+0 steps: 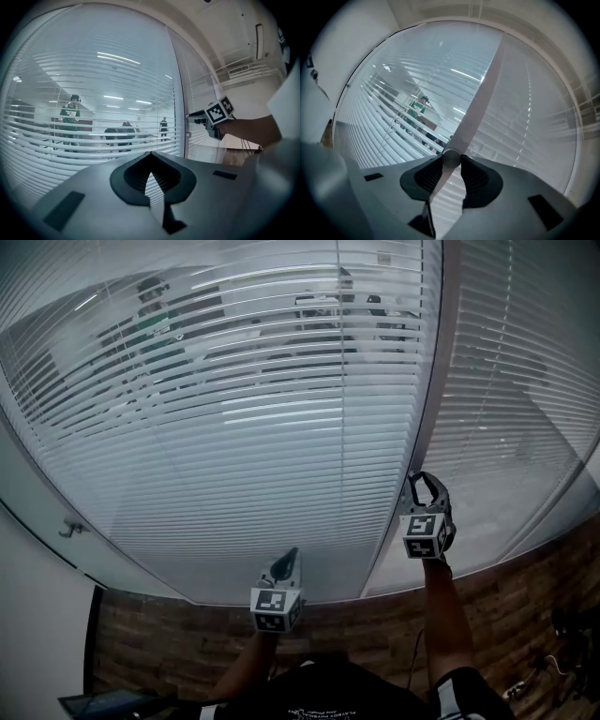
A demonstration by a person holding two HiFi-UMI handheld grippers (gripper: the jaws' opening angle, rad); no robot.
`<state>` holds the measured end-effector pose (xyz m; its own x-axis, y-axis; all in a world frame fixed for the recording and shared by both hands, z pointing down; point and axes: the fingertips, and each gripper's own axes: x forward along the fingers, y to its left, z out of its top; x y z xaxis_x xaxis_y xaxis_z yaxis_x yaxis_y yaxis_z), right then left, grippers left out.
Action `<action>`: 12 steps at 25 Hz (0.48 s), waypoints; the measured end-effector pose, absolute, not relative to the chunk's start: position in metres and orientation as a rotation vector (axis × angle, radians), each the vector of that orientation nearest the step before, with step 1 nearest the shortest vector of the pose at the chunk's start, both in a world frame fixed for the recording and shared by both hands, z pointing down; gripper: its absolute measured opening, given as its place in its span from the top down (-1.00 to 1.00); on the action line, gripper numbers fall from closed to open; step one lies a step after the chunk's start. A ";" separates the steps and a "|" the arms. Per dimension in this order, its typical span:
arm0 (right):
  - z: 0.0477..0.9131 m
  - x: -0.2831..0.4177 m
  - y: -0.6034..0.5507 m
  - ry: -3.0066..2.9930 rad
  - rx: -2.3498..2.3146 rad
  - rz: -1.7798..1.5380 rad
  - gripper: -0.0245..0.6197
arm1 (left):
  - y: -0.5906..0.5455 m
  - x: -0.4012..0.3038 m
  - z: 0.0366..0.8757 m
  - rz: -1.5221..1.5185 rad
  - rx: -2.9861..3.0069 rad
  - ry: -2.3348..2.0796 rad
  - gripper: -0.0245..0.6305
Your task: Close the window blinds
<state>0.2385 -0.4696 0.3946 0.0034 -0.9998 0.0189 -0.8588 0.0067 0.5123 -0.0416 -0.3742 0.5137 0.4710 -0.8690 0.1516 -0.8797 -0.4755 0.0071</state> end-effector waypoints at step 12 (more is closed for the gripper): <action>0.411 0.238 -0.476 -1.538 1.545 -0.936 0.53 | -0.371 -0.033 0.512 0.186 2.650 -1.541 0.94</action>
